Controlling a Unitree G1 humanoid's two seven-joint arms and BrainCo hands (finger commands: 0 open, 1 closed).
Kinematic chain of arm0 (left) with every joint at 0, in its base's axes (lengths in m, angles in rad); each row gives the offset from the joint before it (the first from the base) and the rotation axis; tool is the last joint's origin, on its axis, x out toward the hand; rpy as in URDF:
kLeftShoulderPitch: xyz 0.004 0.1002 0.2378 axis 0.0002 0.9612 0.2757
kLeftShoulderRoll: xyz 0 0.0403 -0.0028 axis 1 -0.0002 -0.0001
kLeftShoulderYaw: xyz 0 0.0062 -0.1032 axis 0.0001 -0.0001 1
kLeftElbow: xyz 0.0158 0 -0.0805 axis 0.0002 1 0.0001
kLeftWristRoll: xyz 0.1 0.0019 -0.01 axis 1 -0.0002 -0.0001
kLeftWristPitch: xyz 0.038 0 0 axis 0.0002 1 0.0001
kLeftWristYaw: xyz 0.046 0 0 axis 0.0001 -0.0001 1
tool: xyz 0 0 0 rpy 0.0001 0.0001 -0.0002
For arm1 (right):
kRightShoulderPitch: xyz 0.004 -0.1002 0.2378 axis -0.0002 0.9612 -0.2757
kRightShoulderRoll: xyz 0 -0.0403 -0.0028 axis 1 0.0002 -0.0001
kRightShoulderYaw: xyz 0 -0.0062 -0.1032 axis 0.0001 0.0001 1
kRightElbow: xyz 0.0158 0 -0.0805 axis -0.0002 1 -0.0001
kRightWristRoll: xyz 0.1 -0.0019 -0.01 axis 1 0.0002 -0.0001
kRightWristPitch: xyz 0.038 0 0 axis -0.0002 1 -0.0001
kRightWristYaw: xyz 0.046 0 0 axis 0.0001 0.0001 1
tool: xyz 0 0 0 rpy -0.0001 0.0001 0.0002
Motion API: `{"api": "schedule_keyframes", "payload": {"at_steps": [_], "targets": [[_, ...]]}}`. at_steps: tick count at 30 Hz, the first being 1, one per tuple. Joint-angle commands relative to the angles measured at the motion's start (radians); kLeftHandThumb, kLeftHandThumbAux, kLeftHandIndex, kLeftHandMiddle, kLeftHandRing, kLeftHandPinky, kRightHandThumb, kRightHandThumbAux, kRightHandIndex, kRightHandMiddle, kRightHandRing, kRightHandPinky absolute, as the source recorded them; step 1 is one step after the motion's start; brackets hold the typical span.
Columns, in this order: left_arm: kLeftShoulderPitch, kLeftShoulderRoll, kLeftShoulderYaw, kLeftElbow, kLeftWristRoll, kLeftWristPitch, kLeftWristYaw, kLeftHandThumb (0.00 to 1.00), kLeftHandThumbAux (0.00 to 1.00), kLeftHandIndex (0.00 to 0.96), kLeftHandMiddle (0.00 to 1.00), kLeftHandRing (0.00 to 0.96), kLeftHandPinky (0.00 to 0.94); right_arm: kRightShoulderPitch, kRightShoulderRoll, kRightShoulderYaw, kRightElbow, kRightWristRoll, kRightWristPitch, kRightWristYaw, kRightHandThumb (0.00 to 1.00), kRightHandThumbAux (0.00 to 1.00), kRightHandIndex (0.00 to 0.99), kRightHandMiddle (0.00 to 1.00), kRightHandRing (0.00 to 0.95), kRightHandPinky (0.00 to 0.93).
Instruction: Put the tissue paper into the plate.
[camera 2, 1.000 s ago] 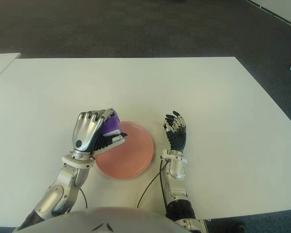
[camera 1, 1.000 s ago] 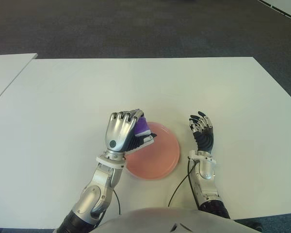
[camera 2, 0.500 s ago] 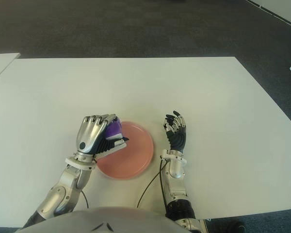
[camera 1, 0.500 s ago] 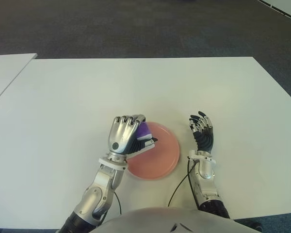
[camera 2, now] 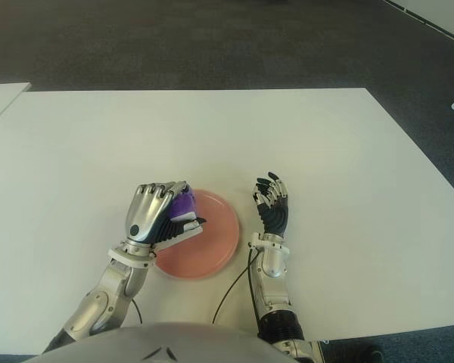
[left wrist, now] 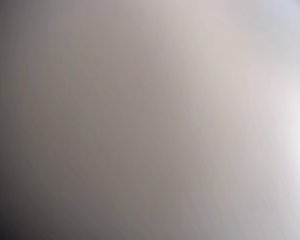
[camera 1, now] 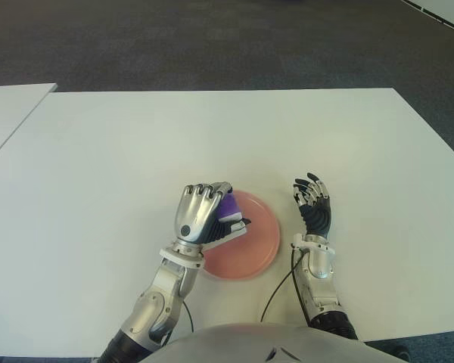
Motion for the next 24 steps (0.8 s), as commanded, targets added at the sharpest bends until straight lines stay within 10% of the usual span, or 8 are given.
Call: {"api": "schedule_keyframes", "payload": {"at_steps": [1,7,24], "targets": [[-0.003,-0.014,0.011,0.007,-0.04,0.001,-0.028,0.589,0.577,0.429,0.547,0.507,0.465,0.053,0.089,0.015,0.093,-0.006,0.07,-0.007,0.309,0.776,0.207,0.378,0.339,0.272],[0.001,-0.007,0.006,-0.01,0.013,0.042,-0.066,0.345,0.35,0.329,0.3,0.255,0.217,0.052,0.085,0.022,0.1,-0.006,0.089,-0.004,0.266,0.764,0.214,0.356,0.296,0.205],[-0.009,-0.003,0.007,-0.011,0.014,0.025,-0.047,0.236,0.239,0.088,0.066,0.031,0.017,0.027,0.077,0.029,0.144,-0.024,0.059,-0.001,0.284,0.724,0.212,0.342,0.315,0.248]]}}
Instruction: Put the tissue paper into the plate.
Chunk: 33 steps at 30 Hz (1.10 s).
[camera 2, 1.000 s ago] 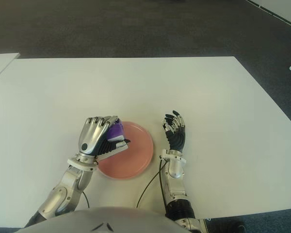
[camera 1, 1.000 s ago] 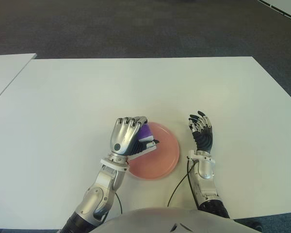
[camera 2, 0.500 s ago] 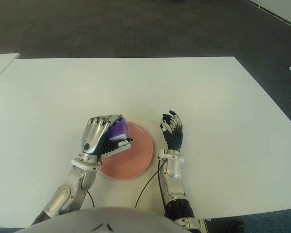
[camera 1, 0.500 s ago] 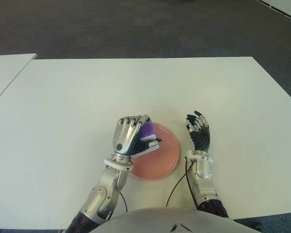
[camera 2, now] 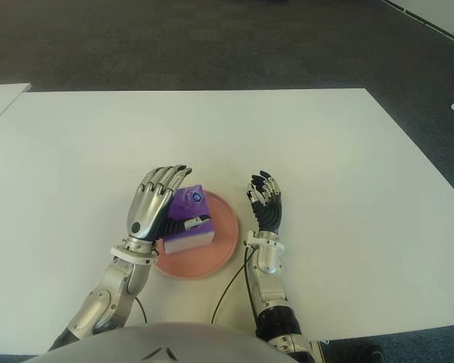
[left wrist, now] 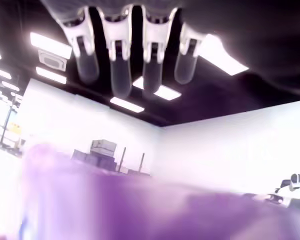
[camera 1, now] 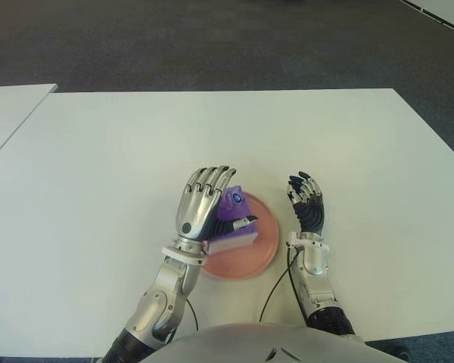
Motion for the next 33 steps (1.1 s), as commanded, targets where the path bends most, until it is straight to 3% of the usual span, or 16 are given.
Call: {"api": "schedule_keyframes", "payload": {"at_steps": [1,7,19,33], "targets": [[-0.004,0.001,0.003,0.001,-0.003,-0.002,-0.008,0.236,0.239,0.071,0.048,0.019,0.011,0.059,0.078,0.006,0.107,0.002,0.059,0.003,0.288,0.724,0.215,0.344,0.318,0.252],[0.002,-0.003,0.002,-0.005,-0.005,0.002,-0.014,0.237,0.226,0.013,0.005,0.001,0.001,0.052,0.083,-0.001,0.116,0.022,0.067,0.016,0.338,0.727,0.242,0.359,0.332,0.252],[0.01,-0.001,-0.004,-0.021,0.042,0.04,-0.031,0.264,0.184,0.0,0.0,0.0,0.0,0.043,0.093,-0.01,0.123,0.045,0.079,0.025,0.406,0.729,0.274,0.391,0.346,0.244],[0.008,0.042,0.041,-0.06,0.081,0.091,-0.105,0.251,0.182,0.0,0.0,0.0,0.0,0.036,0.086,-0.002,0.149,0.026,0.066,0.014,0.351,0.711,0.235,0.373,0.335,0.255]]}}
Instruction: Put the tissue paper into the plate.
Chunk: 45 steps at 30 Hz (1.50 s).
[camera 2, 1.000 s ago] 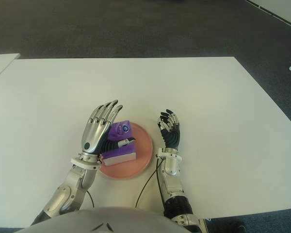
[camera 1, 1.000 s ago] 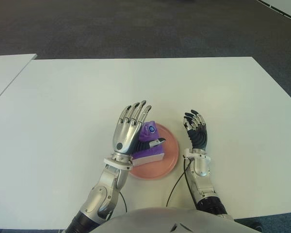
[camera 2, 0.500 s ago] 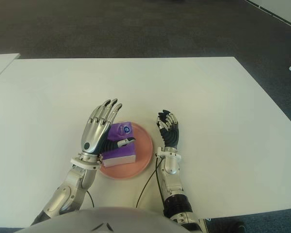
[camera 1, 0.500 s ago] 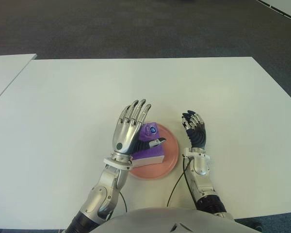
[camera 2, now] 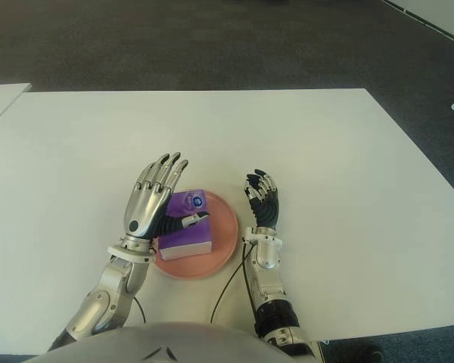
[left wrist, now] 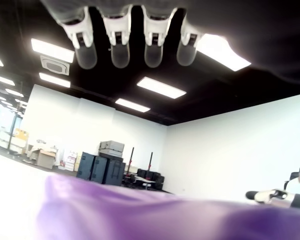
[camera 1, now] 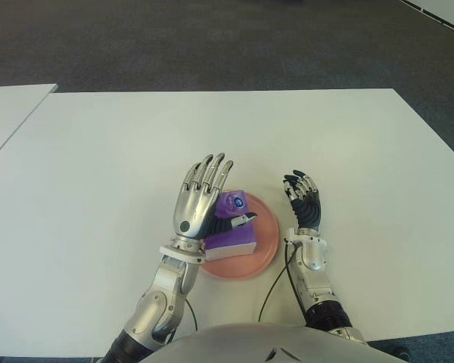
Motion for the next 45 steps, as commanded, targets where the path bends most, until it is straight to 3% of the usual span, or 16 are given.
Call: {"api": "schedule_keyframes", "payload": {"at_steps": [1,6,10,16,22,25,29,33,39,45], "targets": [[0.0,0.035,0.037,-0.014,0.038,0.031,-0.051,0.247,0.183,0.0,0.0,0.0,0.0,0.075,0.085,0.002,0.108,-0.006,0.064,-0.015,0.343,0.71,0.23,0.372,0.335,0.256],[0.001,0.046,0.067,-0.027,0.028,0.043,-0.069,0.232,0.191,0.0,0.0,0.0,0.0,0.076,0.084,0.003,0.109,-0.014,0.056,-0.019,0.326,0.712,0.21,0.374,0.34,0.278],[-0.006,0.047,0.115,-0.033,-0.049,0.018,-0.057,0.217,0.189,0.014,0.0,0.0,0.0,0.075,0.086,-0.002,0.112,-0.015,0.047,-0.024,0.34,0.718,0.205,0.377,0.344,0.276],[-0.02,0.019,0.22,-0.02,-0.302,-0.097,-0.018,0.209,0.211,0.078,0.005,0.001,0.056,0.073,0.092,-0.009,0.118,-0.004,0.036,-0.025,0.4,0.714,0.204,0.383,0.342,0.238],[-0.032,-0.031,0.299,0.024,-0.666,-0.237,-0.1,0.209,0.258,0.123,0.047,0.042,0.119,0.076,0.095,-0.015,0.117,0.002,0.025,-0.025,0.425,0.71,0.213,0.38,0.338,0.242],[-0.034,-0.058,0.327,0.049,-0.817,-0.254,-0.155,0.21,0.34,0.216,0.101,0.104,0.202,0.08,0.093,-0.015,0.111,0.003,0.021,-0.023,0.407,0.706,0.215,0.369,0.328,0.237],[-0.043,-0.093,0.377,0.17,-1.035,-0.299,-0.246,0.228,0.476,0.221,0.165,0.185,0.256,0.088,0.086,-0.013,0.099,0.004,0.003,-0.013,0.383,0.703,0.21,0.366,0.32,0.219],[-0.057,-0.11,0.398,0.244,-1.093,-0.35,-0.264,0.204,0.524,0.236,0.199,0.217,0.265,0.101,0.076,-0.014,0.073,0.01,-0.002,-0.001,0.378,0.693,0.201,0.367,0.316,0.207],[-0.055,-0.152,0.42,0.341,-1.127,-0.448,-0.259,0.15,0.502,0.26,0.224,0.234,0.275,0.131,0.06,-0.01,0.002,0.012,0.0,0.023,0.39,0.682,0.198,0.354,0.302,0.209],[-0.023,-0.206,0.418,0.368,-1.137,-0.478,-0.249,0.133,0.512,0.267,0.256,0.273,0.327,0.16,0.044,-0.011,-0.058,0.026,0.01,0.063,0.394,0.656,0.18,0.32,0.282,0.24]]}}
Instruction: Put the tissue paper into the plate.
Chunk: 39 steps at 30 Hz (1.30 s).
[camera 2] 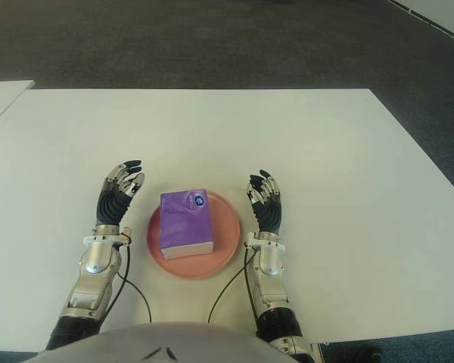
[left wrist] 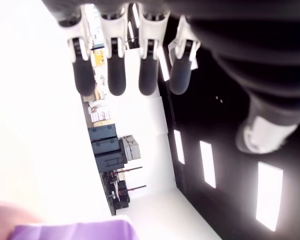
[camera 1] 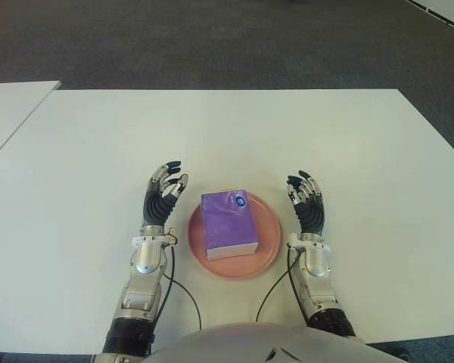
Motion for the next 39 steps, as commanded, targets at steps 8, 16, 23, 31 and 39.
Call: {"api": "schedule_keyframes", "payload": {"at_steps": [8,16,23,31,39], "targets": [[0.06,-0.102,0.0,0.028,-0.104,0.0,-0.048,0.116,0.508,0.271,0.294,0.297,0.322,0.124,0.034,-0.007,-0.049,0.042,0.074,0.07,0.386,0.633,0.158,0.288,0.26,0.247],[0.104,-0.14,-0.002,0.011,-0.095,0.035,-0.037,0.092,0.538,0.305,0.325,0.323,0.356,0.144,0.032,-0.014,-0.084,0.046,0.093,0.091,0.389,0.63,0.157,0.287,0.26,0.243],[0.136,-0.157,-0.011,0.007,-0.028,0.02,0.005,0.138,0.589,0.308,0.335,0.341,0.368,0.159,0.026,-0.013,-0.112,0.042,0.1,0.103,0.381,0.628,0.16,0.286,0.256,0.233],[0.169,-0.167,-0.027,-0.014,0.018,0.048,0.037,0.188,0.634,0.296,0.345,0.361,0.383,0.177,0.014,-0.01,-0.135,0.019,0.115,0.107,0.347,0.615,0.154,0.265,0.235,0.201],[0.222,-0.178,-0.051,-0.08,-0.015,0.122,0.012,0.201,0.67,0.291,0.358,0.379,0.4,0.186,0.007,-0.016,-0.151,0.016,0.135,0.119,0.348,0.608,0.154,0.257,0.223,0.186]]}}
